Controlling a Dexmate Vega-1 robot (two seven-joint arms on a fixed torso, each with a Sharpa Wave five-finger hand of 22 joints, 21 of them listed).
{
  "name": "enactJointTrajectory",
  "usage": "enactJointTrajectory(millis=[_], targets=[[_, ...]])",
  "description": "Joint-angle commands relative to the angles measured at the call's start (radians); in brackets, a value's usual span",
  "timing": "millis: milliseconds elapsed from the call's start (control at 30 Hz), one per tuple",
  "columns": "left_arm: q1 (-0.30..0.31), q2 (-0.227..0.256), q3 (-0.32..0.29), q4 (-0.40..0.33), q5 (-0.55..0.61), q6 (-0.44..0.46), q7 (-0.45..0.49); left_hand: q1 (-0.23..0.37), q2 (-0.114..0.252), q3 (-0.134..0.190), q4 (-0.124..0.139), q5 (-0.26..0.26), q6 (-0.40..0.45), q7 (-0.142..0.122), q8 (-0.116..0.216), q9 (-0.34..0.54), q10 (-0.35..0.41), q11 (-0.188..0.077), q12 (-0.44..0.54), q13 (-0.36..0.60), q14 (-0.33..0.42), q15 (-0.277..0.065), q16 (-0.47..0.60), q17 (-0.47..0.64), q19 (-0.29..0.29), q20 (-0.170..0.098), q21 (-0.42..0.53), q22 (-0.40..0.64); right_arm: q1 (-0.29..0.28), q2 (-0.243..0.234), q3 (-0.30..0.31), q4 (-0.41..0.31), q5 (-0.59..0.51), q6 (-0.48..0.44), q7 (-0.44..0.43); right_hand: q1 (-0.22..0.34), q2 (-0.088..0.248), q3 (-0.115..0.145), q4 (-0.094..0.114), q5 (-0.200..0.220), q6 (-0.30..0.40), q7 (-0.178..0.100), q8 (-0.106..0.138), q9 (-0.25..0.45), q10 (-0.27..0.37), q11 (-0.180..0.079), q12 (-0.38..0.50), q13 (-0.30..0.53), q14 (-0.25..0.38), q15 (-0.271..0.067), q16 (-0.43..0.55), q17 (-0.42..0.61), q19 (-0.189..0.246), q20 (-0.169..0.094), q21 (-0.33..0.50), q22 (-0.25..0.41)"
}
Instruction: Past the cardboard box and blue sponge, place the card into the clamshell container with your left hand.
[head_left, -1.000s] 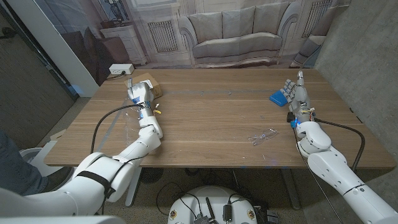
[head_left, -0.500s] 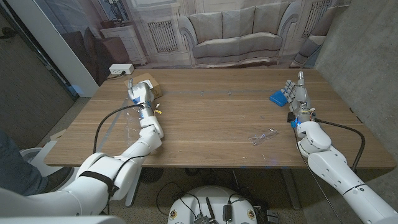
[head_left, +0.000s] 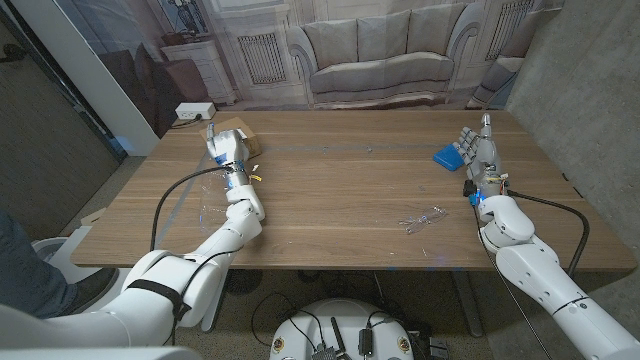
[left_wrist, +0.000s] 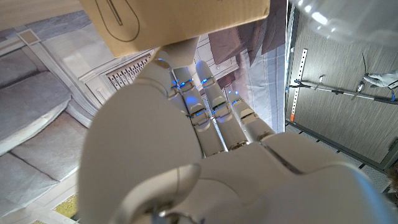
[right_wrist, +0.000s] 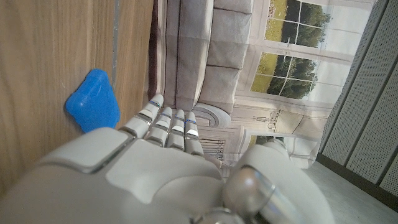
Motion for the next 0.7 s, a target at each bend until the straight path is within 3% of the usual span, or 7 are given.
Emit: enactJointTrajectory(millis=[33, 700], targets=[[0.015, 0.01, 0.019, -0.048, -0.01, 0.021, 0.0, 0.007, 0.0, 0.008, 0.0, -0.001, 0.007, 0.007, -0.003, 0.002, 0.007, 0.002, 0.005, 0.007, 0.012, -0.089, -0.006, 0.001, 0.01, -0.1, -0.004, -0.001, -0.013, 0.003, 0.004, -0.016, 0.001, 0.019, 0.009, 0.002, 0.009, -0.006, -0.003, 0.0, 0.007, -0.004, -0.002, 0.002, 0.006, 0.002, -0.001, 0.005, 0.007, 0.003, -0.005, 0.004, 0.007, -0.002, -0.001, 0.001], [0.033, 0.014, 0.03, -0.106, -0.009, 0.054, 0.0, 0.011, -0.003, 0.017, 0.0, -0.003, 0.009, 0.014, -0.006, 0.002, 0.013, 0.012, 0.008, 0.019, 0.027, -0.083, -0.007, 0.002, 0.019, -0.096, -0.005, 0.0, -0.029, 0.008, 0.008, -0.027, -0.004, 0.032, 0.011, 0.003, 0.012, -0.007, -0.003, 0.0, 0.009, -0.004, -0.002, 0.002, 0.008, 0.003, 0.0, 0.005, 0.006, 0.003, -0.006, 0.004, 0.007, -0.003, -0.004, 0.001]])
